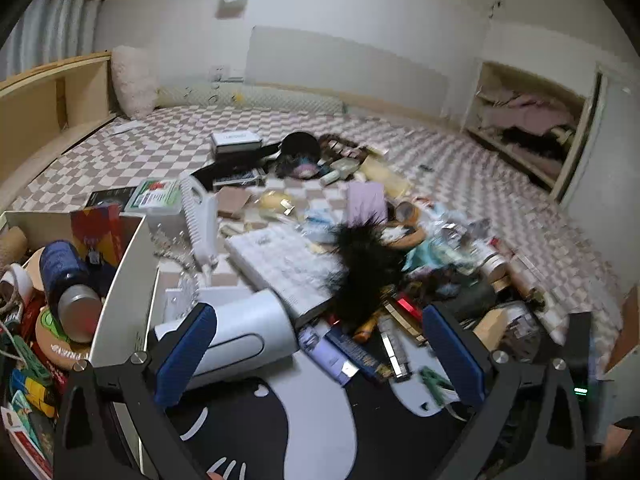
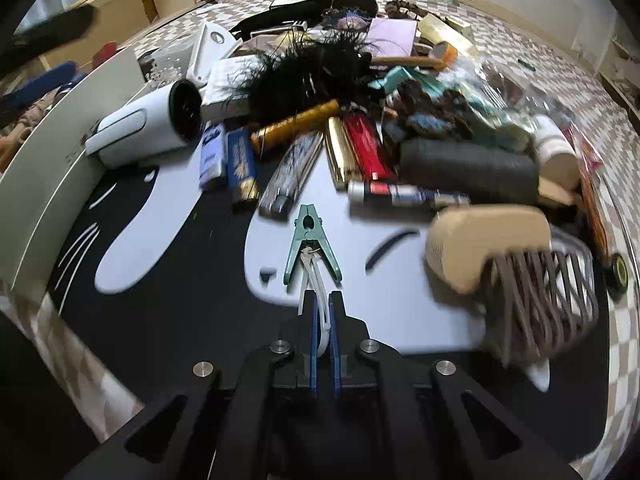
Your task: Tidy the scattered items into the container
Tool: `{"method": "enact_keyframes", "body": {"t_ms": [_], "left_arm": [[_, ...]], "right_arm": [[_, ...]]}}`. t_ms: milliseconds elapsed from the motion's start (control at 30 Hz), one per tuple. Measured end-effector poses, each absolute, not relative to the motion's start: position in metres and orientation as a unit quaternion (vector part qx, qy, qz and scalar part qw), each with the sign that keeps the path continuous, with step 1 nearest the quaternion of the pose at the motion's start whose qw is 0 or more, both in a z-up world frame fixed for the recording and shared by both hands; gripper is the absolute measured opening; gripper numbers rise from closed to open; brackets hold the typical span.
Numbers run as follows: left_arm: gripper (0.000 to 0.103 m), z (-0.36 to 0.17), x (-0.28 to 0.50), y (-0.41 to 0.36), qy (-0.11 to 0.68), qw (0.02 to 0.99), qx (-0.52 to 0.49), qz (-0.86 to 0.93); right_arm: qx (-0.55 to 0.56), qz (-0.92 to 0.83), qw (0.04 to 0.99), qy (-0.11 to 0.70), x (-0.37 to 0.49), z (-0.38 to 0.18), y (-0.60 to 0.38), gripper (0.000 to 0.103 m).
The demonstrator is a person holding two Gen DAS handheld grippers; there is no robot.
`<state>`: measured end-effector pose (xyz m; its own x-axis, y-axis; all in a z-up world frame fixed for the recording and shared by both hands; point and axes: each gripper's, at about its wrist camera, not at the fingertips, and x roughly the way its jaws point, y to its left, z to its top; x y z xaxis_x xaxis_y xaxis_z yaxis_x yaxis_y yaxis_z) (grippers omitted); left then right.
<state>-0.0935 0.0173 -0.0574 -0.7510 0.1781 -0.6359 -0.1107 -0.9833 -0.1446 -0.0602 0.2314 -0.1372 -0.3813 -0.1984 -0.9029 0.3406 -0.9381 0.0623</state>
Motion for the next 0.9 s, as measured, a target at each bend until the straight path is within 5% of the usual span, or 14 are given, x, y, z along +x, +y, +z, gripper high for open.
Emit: {"method": "enact_keyframes", "body": {"t_ms": [200,367,900], "left_arm": [[0.103,-0.088,-0.103,0.037,-0.007,0.047,-0.374,0.926],[0.079,-0.125,-0.118,0.060,0.010,0.053,-0.426,0.903],[0.077,-0.167,-0.157,0.071,0.001,0.054,-0.462,0.885]], "right_arm": [[0.544,-0.820,0.172,0.040,-0.041,-0.133,0.237,0.006],[0.550,-0.817,0.175,0.018,-0.031,-0.133,0.242,0.006],[0.553,-0.816,0.167,0.008,-0.034,-0.143,0.243,0.006]]}}
